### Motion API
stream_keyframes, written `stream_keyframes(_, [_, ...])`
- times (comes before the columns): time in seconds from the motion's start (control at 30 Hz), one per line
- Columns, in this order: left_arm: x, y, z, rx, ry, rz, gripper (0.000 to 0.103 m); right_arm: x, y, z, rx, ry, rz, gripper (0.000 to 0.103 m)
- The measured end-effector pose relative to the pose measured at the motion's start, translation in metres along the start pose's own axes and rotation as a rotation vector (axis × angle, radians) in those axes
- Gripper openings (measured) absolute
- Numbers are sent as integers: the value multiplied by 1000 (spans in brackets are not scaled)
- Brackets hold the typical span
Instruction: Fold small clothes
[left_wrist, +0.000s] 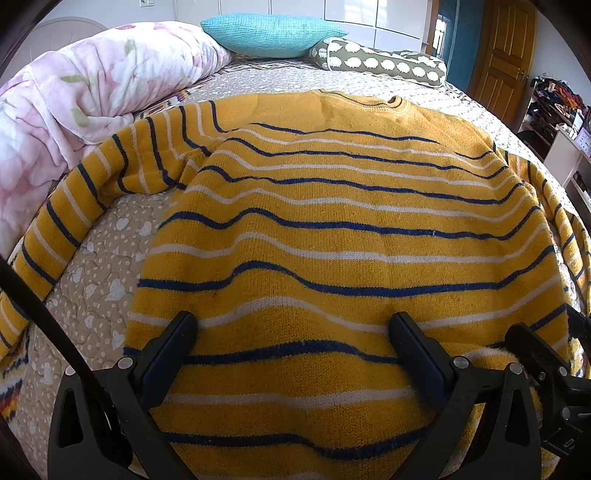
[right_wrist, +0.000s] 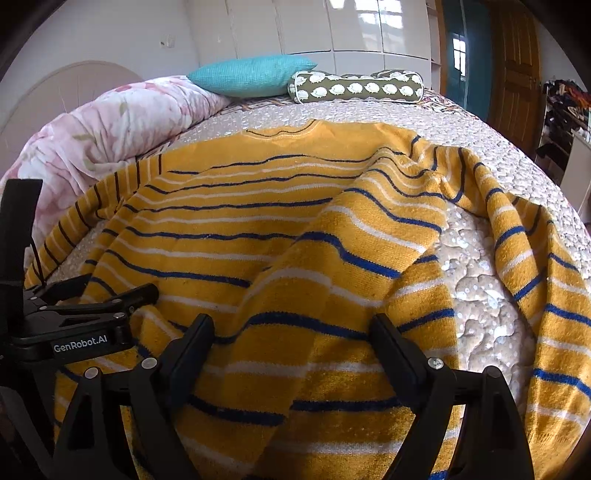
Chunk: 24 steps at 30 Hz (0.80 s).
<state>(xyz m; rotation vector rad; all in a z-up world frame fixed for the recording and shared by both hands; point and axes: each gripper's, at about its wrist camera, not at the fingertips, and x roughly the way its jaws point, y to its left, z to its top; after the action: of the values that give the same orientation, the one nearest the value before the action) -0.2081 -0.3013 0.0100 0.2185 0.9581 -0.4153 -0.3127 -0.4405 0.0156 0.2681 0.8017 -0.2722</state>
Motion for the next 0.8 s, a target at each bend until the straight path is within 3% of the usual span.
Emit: stream_keyframes(0.8, [1, 4, -2, -14, -17, -27, 103, -3, 1, -3, 13, -20, -27, 89])
